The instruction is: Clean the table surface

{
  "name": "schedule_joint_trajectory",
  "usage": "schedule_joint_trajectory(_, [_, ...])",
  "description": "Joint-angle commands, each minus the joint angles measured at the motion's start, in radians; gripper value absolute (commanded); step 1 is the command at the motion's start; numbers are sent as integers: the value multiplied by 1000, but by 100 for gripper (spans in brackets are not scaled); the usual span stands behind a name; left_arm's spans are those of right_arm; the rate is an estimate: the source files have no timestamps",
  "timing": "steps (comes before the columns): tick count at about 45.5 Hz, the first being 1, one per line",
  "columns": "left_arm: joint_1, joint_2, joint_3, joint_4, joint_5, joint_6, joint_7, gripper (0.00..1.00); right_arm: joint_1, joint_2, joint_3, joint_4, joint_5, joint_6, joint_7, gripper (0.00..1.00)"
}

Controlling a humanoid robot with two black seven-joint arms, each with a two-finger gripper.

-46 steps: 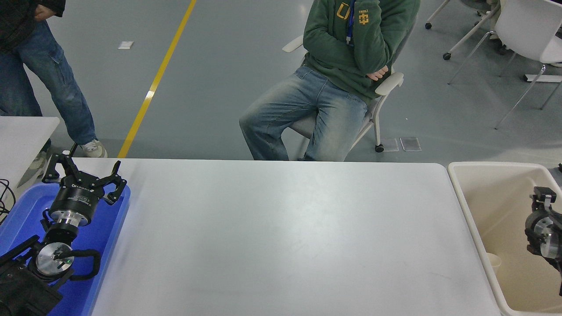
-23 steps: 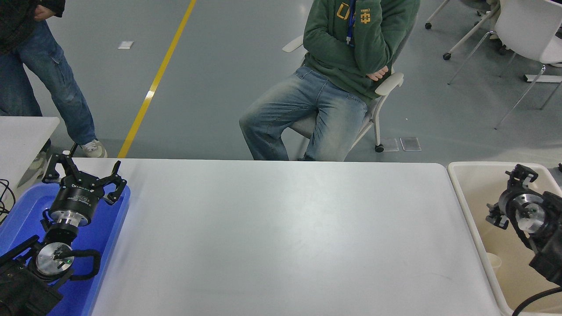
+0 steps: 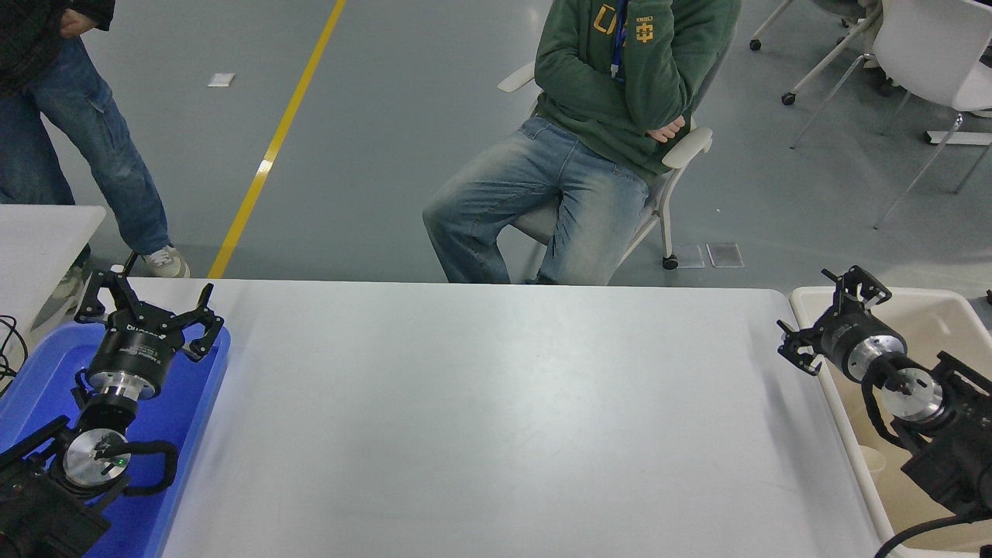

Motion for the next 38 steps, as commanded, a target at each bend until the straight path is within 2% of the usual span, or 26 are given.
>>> schedule_joint_trajectory(1, [0,0,0,0,0,0,0,100,-49,49,23,66,-124,40,238,100])
schedule_joint_trajectory(38, [0,0,0,0,0,0,0,100,-7,129,-18,53,-131,-69,255,100])
